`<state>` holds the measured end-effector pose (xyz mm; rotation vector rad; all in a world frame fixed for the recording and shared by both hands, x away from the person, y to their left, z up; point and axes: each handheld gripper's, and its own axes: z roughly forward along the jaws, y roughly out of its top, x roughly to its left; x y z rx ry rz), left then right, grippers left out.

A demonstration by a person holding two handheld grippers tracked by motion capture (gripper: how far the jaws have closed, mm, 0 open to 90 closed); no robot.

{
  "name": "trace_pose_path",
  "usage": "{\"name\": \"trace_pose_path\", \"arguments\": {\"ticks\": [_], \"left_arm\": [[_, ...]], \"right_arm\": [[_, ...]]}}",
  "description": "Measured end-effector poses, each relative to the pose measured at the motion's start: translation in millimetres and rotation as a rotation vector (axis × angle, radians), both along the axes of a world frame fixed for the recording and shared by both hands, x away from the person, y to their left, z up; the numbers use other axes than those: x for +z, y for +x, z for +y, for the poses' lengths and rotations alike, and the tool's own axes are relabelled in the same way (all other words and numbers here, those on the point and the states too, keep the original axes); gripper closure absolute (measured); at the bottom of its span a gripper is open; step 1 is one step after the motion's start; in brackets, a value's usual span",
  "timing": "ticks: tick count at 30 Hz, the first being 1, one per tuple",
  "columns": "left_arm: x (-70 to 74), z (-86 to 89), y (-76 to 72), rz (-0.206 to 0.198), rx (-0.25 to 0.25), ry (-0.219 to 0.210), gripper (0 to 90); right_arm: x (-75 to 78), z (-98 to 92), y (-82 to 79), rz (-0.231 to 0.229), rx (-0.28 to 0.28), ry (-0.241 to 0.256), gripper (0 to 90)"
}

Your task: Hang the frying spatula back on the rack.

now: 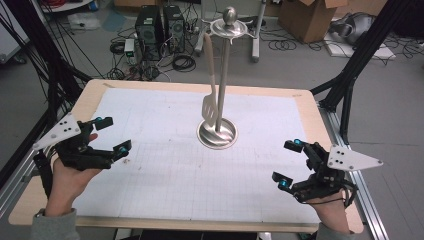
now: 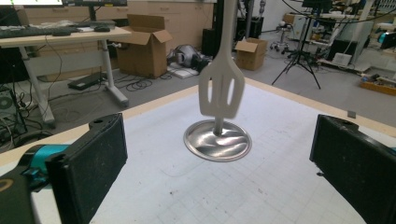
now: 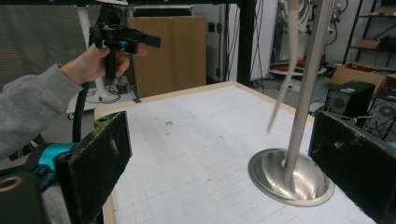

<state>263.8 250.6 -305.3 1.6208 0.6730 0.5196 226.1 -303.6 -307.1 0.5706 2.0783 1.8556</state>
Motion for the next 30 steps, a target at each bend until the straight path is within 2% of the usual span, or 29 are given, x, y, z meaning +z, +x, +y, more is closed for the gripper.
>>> {"name": "trace_pose_path", "arguments": {"ticks": [12,18,23,30], "left_arm": [[-0.2,10.9,-11.6,-0.028,-0.022,-0.016,4.5],[-3.0,19.0,-18.7,-0.037,-0.013,-0.017,4.5],[-2.7,29.9,-23.3,-0.048,0.009,-0.037,4.5],[-2.6,29.6,-23.8,-0.048,0.007,-0.035,4.4]], "right_arm": [[0.4,-4.1,-0.4,-0.004,-0.004,0.014,4.5],[-1.0,-7.4,-0.1,-0.008,-0.008,0.015,4.4],[-1.7,-9.8,-0.1,-0.007,-0.022,0.024,4.4],[-2.2,-10.9,-0.5,-0.012,-0.045,0.032,4.4]]}}
